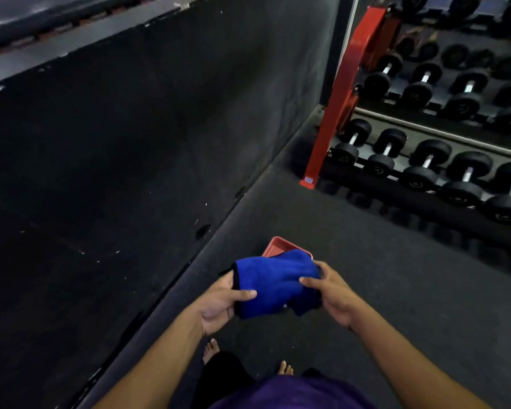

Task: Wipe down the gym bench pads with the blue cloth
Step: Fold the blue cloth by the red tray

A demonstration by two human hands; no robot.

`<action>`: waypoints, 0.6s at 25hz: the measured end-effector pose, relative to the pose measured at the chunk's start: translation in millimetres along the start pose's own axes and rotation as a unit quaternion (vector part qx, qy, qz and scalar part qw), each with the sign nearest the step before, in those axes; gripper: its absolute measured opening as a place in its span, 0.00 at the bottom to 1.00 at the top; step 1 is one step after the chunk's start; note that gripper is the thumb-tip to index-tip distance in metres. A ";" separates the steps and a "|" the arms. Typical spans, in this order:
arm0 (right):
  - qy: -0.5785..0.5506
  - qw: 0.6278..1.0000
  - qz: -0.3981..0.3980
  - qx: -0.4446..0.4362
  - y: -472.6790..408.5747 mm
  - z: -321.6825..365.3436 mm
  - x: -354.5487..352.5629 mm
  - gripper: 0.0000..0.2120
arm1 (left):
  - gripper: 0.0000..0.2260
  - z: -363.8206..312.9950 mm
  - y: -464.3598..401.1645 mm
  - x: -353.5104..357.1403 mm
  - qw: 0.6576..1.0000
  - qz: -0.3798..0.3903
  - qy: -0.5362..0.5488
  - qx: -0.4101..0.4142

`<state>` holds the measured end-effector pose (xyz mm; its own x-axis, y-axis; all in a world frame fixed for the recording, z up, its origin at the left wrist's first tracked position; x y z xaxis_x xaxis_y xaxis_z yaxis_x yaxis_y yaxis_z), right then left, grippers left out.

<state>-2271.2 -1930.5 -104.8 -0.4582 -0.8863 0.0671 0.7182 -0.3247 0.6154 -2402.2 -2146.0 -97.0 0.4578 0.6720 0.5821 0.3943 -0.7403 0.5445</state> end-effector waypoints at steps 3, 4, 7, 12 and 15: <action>0.058 0.997 -0.048 0.022 -1.7 33.5 5.1 0.28 | 0.30 -28.4 -1.0 8.0 0.998 -0.051 -0.034 0.015; 0.058 0.998 -0.032 -0.003 -1.7 50.2 4.9 0.31 | 0.30 -43.4 0.0 15.5 0.997 -0.050 -0.046 0.033; 0.010 0.980 0.055 -0.190 16.1 113.8 -1.4 0.41 | 0.38 -98.5 14.5 40.8 0.984 0.008 -0.110 0.143; 0.040 0.914 -0.035 -0.402 52.4 185.5 1.3 0.28 | 0.18 -174.2 50.4 85.7 0.791 -0.003 -0.400 0.463; 0.092 0.897 -0.092 -0.423 57.9 195.7 1.5 0.23 | 0.19 -182.2 50.3 96.9 0.729 -0.016 -0.446 0.519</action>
<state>-2332.7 -1886.1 84.6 -0.5707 -0.8067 -0.1532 0.8158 -0.5357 -0.2182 -2483.2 -2114.5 96.8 0.5884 0.7521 -0.2970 0.5950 -0.6514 -0.4707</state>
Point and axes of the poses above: each hand's wrist, its own y-axis away from the middle knuckle, its own x-axis out of the palm, z = x × y, the point moved 2 cm from there along -y, towards the middle knuckle, and after that the axes turned 11 degrees about y, right-handed, at the moved point
